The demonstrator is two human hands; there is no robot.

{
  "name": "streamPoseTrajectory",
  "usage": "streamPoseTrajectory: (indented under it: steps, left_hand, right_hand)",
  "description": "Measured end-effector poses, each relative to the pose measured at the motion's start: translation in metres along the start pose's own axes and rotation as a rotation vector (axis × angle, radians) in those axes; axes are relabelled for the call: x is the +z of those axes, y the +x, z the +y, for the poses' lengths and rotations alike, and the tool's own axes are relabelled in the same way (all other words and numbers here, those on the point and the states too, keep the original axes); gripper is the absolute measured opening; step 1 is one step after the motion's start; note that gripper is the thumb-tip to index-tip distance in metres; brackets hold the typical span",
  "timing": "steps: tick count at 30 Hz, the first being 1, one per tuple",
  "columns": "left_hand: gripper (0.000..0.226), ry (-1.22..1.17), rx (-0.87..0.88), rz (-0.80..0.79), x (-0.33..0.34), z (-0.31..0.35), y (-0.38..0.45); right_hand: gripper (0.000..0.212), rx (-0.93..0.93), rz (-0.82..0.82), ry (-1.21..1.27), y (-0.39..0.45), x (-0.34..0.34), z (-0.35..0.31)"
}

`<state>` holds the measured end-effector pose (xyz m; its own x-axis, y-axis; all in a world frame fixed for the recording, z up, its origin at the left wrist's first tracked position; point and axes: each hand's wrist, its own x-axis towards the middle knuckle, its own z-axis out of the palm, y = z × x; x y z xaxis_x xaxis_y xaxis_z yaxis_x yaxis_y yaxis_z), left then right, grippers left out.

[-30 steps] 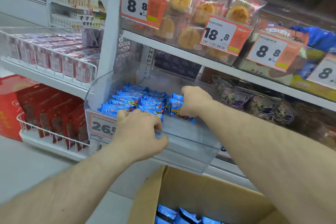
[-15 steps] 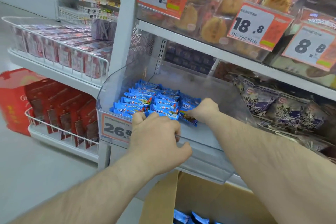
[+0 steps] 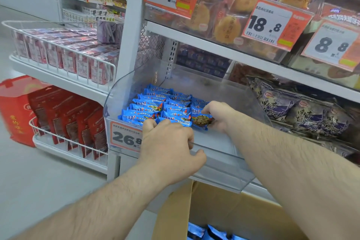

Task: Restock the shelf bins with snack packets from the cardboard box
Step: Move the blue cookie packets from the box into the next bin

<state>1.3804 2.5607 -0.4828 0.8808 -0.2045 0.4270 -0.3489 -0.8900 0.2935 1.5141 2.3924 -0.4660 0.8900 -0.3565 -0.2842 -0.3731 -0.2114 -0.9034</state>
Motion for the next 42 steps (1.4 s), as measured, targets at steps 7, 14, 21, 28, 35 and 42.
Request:
streamPoseTrajectory:
  steps: [7, 14, 21, 28, 35, 42]
  left_hand:
    - [0.037, -0.051, 0.014, 0.052, -0.001, 0.001, -0.002]
    - [0.037, -0.187, 0.152, 0.327, -0.012, 0.029, -0.014]
    - [0.019, -0.455, 0.289, -0.333, 0.011, 0.063, -0.056]
    - [0.013, -0.185, 0.379, -0.85, 0.055, 0.072, -0.073]
    - [0.016, -0.11, 0.304, -0.962, 0.081, 0.076, -0.069]
    - [0.016, -0.121, 0.205, -1.006, 0.105, 0.066, -0.065]
  right_hand:
    - [0.042, -0.006, 0.046, -0.198, -0.007, -0.016, -0.006]
    - [0.005, -0.395, 0.193, -0.282, -0.071, -0.032, -0.007]
    - [0.017, -1.025, 0.243, -0.299, -0.195, -0.066, 0.071]
    - [0.021, -0.453, 0.197, -0.368, -0.167, -0.093, 0.219]
    - [0.022, 0.098, -0.02, -0.704, -0.1, -0.088, 0.359]
    - [0.054, 0.224, 0.105, -0.741, -0.054, -0.063, 0.394]
